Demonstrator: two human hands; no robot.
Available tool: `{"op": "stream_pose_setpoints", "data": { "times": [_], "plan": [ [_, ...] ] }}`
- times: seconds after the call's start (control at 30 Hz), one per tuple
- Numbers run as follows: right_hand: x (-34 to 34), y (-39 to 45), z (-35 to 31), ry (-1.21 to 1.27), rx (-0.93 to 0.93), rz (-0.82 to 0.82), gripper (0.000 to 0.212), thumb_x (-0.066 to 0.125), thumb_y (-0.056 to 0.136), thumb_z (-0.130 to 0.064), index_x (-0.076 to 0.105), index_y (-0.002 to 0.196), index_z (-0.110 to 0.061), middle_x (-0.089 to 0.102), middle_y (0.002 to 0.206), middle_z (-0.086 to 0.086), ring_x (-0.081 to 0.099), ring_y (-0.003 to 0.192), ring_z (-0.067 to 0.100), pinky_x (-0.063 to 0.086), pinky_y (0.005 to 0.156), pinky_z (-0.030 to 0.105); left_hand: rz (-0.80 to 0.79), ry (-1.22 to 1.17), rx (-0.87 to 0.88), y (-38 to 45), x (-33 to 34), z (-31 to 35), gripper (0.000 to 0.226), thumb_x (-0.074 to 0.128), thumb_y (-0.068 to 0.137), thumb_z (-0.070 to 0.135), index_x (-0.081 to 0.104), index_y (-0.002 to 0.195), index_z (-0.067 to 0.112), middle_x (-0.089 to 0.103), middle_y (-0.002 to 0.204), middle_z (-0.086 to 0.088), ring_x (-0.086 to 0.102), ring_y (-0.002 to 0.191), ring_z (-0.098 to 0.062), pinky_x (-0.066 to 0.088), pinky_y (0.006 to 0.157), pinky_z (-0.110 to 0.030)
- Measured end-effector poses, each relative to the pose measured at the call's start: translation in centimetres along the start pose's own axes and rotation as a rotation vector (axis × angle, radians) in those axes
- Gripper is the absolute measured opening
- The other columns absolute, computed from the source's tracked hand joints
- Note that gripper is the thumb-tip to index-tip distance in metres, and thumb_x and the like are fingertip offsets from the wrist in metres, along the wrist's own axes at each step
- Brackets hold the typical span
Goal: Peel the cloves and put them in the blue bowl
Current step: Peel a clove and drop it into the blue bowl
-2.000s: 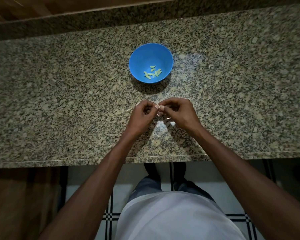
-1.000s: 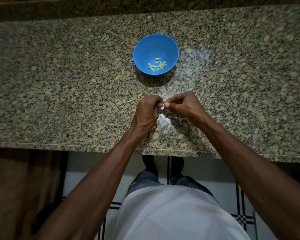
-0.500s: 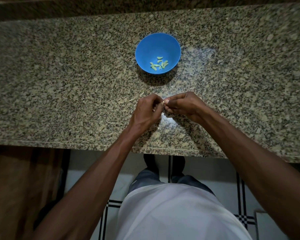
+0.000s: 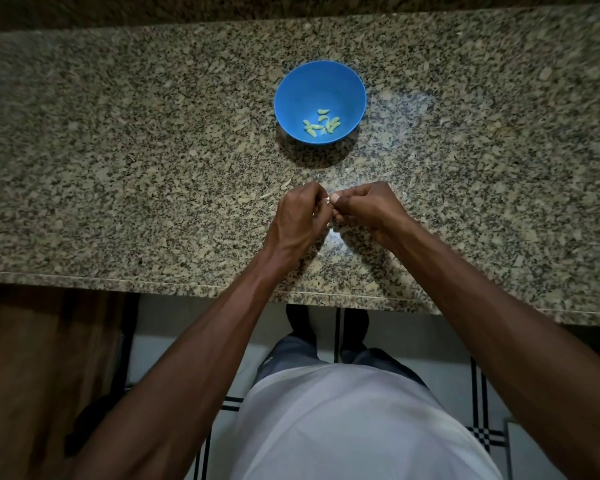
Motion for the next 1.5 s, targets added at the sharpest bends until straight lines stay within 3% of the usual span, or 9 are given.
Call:
{"op": "stream_pose_setpoints", "data": {
  "times": [0.2,0.33,0.4,0.63,0.73,0.9,1.13,1.3,1.5],
  "plan": [
    [-0.2,-0.4,0.1,-0.193,-0.132,-0.015,0.007,0.078,0.092,-0.009,0.077,0.088,-0.003,0.078,0.084,0.018,0.074,0.072,0.019,0.064,0.074,0.033,-0.028,-0.056,-0.055,0.0,-0.2,-0.7,0.021,0.07,0.096,0.027,0.066,0.091,0.007,0.066,0.076,-0.001,0.062,0.064,-0.013,0.056,0.058,-0.035],
    [-0.5,-0.2,0.1,-0.181,-0.158,-0.062,0.006,0.078,0.092,-0.008,0.077,0.094,-0.002,0.077,0.084,0.015,0.073,0.074,0.02,0.064,0.077,0.034,-0.069,-0.149,-0.146,0.1,-0.6,-0.8,0.022,0.072,0.095,0.03,0.07,0.093,0.008,0.068,0.075,0.003,0.061,0.06,-0.001,0.053,0.053,-0.021],
    [-0.7,-0.1,0.1,-0.11,-0.158,-0.101,0.009,0.077,0.092,-0.005,0.077,0.1,0.0,0.077,0.087,0.015,0.073,0.078,0.021,0.063,0.078,0.033,-0.062,-0.231,-0.232,0.2,-0.8,-1.0,0.018,0.076,0.092,0.028,0.072,0.095,0.01,0.071,0.079,0.005,0.065,0.066,0.002,0.054,0.058,-0.015],
    [-1.0,-0.1,0.3,-0.024,-0.218,-0.173,0.014,0.078,0.09,-0.006,0.079,0.104,-0.004,0.079,0.093,0.013,0.075,0.085,0.02,0.061,0.078,0.029,-0.105,-0.558,-0.407,0.0,-1.1,-1.7,0.016,0.077,0.091,0.017,0.075,0.1,0.004,0.078,0.09,-0.009,0.076,0.086,-0.024,0.064,0.082,-0.042],
    [-1.0,-0.4,0.5,-0.02,-0.27,-0.167,0.019,0.08,0.089,-0.009,0.079,0.107,-0.003,0.08,0.095,0.013,0.076,0.087,0.02,0.059,0.078,0.027,-0.101,-0.624,-0.447,-0.2,-1.0,-1.9,0.018,0.077,0.092,0.016,0.075,0.103,0.003,0.079,0.093,-0.01,0.076,0.091,-0.025,0.063,0.089,-0.047],
    [-1.2,-0.8,0.7,-0.099,-0.375,-0.087,0.021,0.085,0.084,-0.011,0.08,0.103,-0.003,0.08,0.093,0.009,0.079,0.088,0.021,0.062,0.078,0.03,-0.135,-0.419,-0.282,-0.2,-1.4,-1.4,0.036,0.08,0.089,0.042,0.077,0.107,0.011,0.078,0.097,-0.001,0.076,0.091,-0.012,0.064,0.083,-0.037],
    [-1.4,-0.7,0.7,-0.271,-0.411,-0.059,0.014,0.083,0.088,-0.017,0.082,0.1,-0.009,0.081,0.091,0.002,0.078,0.086,0.016,0.064,0.086,0.043,-0.149,-0.277,-0.236,0.3,-1.9,-1.2,0.026,0.079,0.092,0.034,0.08,0.105,0.011,0.079,0.093,0.003,0.075,0.083,-0.004,0.065,0.078,-0.033],
    [-0.7,-0.9,0.7,-0.415,-0.472,0.018,0.013,0.08,0.091,-0.017,0.082,0.104,-0.014,0.08,0.091,-0.003,0.076,0.079,0.003,0.065,0.078,0.029,-0.086,-0.237,-0.322,0.6,-1.7,-0.2,0.023,0.082,0.087,0.032,0.08,0.096,0.011,0.076,0.082,0.006,0.072,0.069,0.001,0.063,0.068,-0.023],
    [0.0,-1.1,1.1,-0.531,-0.582,0.091,0.019,0.077,0.092,-0.012,0.08,0.111,-0.012,0.08,0.099,0.001,0.069,0.08,-0.006,0.054,0.071,0.005,-0.118,-0.124,-0.369,1.6,-1.9,0.4,0.018,0.082,0.083,0.026,0.078,0.088,0.009,0.076,0.078,0.0,0.074,0.067,-0.008,0.066,0.068,-0.035]
  ]
}}
Point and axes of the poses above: each hand's wrist, its own y-axis towards the middle knuckle, its own x-axis out of the palm, z = x × y, the point moved 1 cm from there along y, towards the middle knuckle
